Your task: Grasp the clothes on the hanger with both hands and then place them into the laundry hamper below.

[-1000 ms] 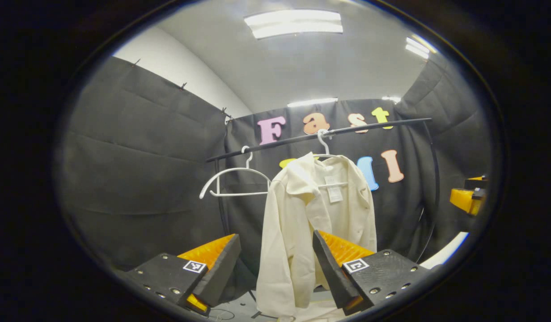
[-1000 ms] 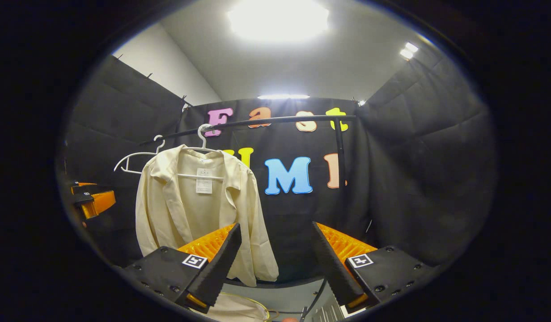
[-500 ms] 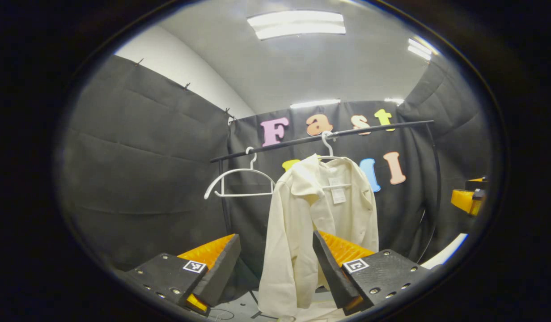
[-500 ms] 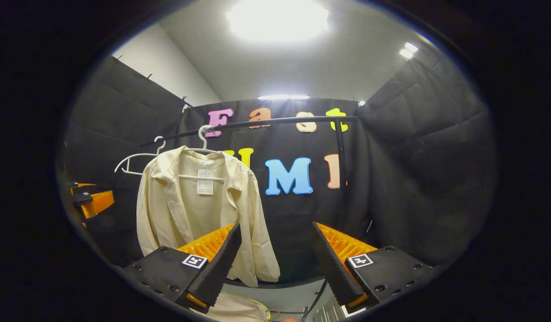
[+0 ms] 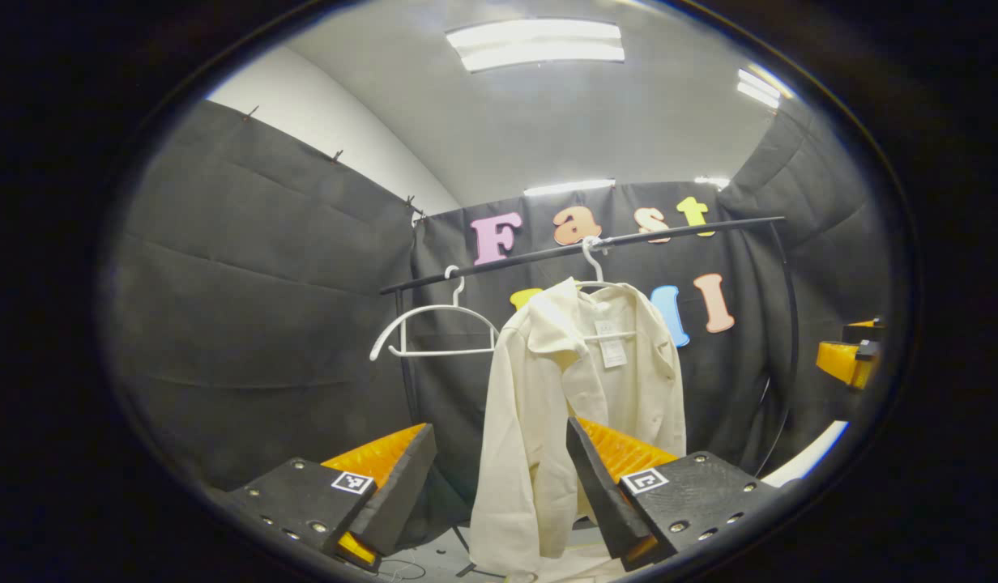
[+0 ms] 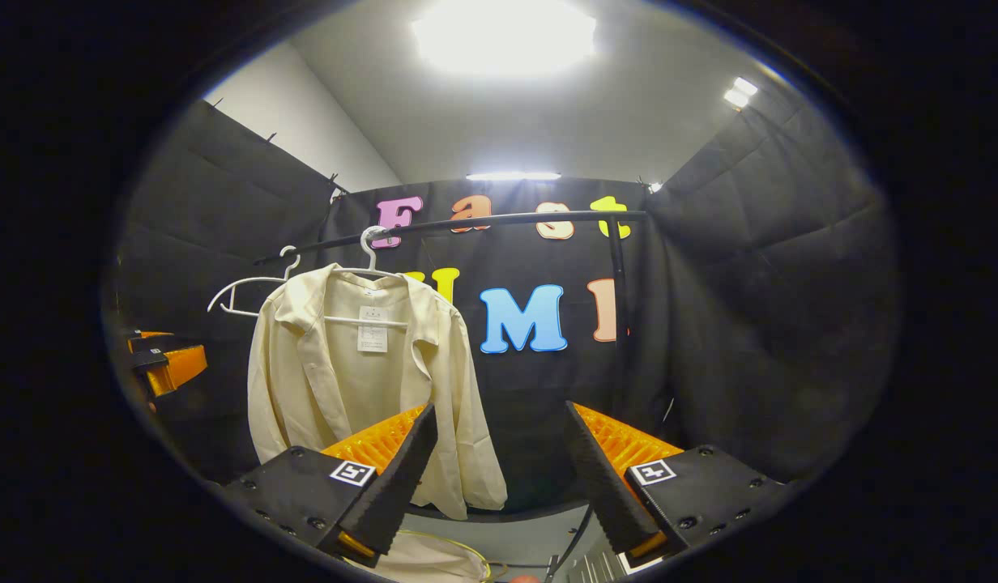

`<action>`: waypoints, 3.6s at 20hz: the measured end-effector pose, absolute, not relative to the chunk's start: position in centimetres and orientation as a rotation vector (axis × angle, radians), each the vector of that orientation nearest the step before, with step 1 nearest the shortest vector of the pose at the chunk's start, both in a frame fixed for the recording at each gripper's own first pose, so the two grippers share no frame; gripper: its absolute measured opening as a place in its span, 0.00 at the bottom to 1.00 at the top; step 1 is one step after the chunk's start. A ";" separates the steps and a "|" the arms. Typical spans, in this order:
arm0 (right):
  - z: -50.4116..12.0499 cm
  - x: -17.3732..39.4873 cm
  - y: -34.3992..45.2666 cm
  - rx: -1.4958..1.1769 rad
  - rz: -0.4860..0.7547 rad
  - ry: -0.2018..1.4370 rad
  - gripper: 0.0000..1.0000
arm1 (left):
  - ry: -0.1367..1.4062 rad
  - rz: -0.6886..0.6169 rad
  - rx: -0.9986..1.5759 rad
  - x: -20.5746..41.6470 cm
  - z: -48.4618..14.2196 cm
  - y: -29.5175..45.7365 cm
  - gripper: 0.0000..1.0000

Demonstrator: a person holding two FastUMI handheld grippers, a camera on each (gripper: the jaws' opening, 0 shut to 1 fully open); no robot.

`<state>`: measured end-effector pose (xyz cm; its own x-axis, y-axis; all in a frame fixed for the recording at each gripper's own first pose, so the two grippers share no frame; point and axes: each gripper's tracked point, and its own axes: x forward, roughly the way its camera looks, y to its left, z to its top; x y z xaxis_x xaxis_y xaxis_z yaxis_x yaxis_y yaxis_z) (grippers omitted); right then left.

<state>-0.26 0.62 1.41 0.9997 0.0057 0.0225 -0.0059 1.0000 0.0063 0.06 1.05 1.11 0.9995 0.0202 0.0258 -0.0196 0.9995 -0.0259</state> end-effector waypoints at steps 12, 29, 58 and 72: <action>2.3 1.7 5.3 0.040 0.034 -0.040 0.98 | -0.040 -0.030 -0.042 0.4 1.1 0.6 0.95; 2.5 14.1 10.4 0.090 0.248 -0.031 0.98 | -0.038 -0.019 -0.099 8.7 1.3 -7.0 0.95; -0.4 31.6 14.6 0.065 0.283 0.027 0.93 | 0.013 0.280 0.052 23.4 -0.5 -8.3 0.93; 6.7 30.4 9.1 -0.141 0.109 -0.276 0.05 | -0.022 0.258 0.100 20.8 1.8 -6.1 0.00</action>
